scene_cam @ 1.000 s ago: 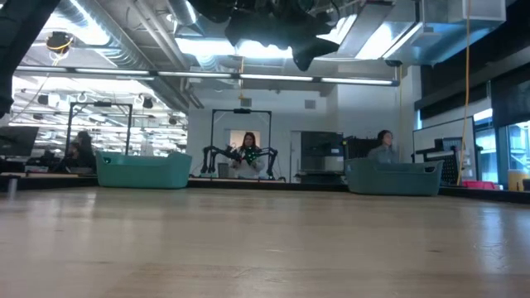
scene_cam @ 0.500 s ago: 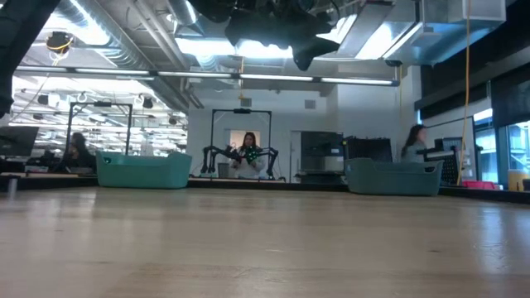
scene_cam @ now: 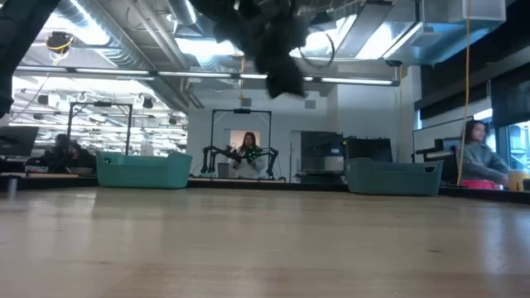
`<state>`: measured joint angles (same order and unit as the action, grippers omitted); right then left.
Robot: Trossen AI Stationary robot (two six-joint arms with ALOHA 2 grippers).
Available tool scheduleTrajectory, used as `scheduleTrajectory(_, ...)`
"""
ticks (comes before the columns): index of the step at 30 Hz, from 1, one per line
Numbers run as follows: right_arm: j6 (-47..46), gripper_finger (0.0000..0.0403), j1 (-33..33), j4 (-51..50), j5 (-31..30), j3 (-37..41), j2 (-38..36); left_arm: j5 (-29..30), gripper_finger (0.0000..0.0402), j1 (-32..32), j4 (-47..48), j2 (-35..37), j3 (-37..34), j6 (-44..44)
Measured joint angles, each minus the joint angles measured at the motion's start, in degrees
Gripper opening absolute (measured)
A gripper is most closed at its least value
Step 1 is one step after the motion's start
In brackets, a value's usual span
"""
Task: Sort & place blocks by color
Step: Put the blue game piece into the blue bin
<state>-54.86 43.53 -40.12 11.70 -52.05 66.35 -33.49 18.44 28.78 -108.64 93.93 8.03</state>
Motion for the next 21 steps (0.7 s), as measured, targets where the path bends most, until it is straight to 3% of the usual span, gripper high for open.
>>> scheduleTrajectory(4, 2.98, 0.0182, -0.21, -8.95, -7.18, -6.12, -1.30, 14.64, 0.0198, -1.65, 13.39, 0.00, 0.00, 0.87)
scheduleTrajectory(8, 5.93, 0.0182, -1.29, -17.52, -14.35, -12.04, -1.53, 30.37, 0.0198, -3.59, 26.08, 0.50, 0.00, -6.30)
scheduleTrajectory(21, 23.13, 0.0182, -7.82, -29.43, -26.60, -23.88, -1.53, 47.08, 0.0198, -12.67, 58.38, 9.78, 0.07, -52.06)
